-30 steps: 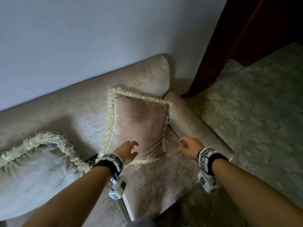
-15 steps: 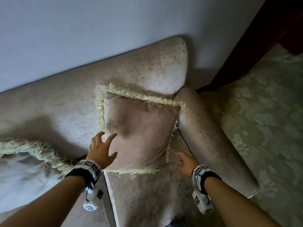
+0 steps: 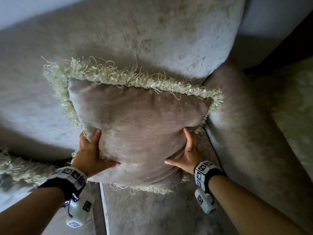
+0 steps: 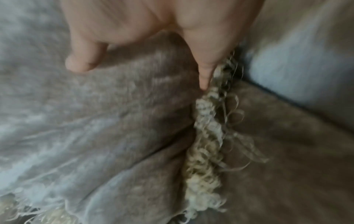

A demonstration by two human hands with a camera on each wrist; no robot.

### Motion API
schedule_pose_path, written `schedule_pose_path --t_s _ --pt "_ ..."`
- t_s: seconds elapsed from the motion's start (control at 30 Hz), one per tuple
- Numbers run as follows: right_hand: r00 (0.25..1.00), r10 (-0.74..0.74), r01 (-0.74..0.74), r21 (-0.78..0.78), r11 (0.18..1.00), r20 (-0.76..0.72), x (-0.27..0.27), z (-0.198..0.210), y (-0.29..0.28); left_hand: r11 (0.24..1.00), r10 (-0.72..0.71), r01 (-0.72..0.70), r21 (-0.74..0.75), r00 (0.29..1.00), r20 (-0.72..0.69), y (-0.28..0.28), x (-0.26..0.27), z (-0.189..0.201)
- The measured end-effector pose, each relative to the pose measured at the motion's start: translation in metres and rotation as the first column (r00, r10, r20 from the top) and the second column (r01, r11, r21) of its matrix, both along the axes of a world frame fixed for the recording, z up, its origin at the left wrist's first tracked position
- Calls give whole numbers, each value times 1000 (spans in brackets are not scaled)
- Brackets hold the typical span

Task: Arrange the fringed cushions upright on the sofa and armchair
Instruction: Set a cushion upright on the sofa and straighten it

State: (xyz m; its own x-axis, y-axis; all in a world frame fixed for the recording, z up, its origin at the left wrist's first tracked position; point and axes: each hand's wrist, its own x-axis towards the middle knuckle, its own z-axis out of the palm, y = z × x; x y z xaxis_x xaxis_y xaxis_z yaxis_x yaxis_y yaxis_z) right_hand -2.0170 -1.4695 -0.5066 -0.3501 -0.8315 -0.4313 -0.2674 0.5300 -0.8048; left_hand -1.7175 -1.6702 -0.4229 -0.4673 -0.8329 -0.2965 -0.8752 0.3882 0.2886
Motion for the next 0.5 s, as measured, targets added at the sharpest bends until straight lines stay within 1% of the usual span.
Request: schedule_pose_path --t_s 0.07,0.13,0.27,0.37,0.43,0.5 --pt "999 -23 21 -42 999 -46 11 -19 -2 1000 21 -21 7 999 25 -4 -1 -12" --pt "996 -78 76 -47 996 -53 20 -34 -3 1000 22 -22 5 999 36 -6 1 -22" --pt "980 -187 184 -58 981 -66 32 -51 -7 999 -26 27 -20 1000 9 -11 4 -34" --pt "959 -283 283 -48 958 3 36 -54 -11 999 -50 51 9 999 -14 -11 9 -36" --pt "940 -330 333 -15 943 89 37 -51 -12 998 -63 64 16 997 -36 -7 12 -30" --pt "920 -353 363 -30 931 170 35 -46 -10 997 -78 79 5 993 -87 0 14 -23"
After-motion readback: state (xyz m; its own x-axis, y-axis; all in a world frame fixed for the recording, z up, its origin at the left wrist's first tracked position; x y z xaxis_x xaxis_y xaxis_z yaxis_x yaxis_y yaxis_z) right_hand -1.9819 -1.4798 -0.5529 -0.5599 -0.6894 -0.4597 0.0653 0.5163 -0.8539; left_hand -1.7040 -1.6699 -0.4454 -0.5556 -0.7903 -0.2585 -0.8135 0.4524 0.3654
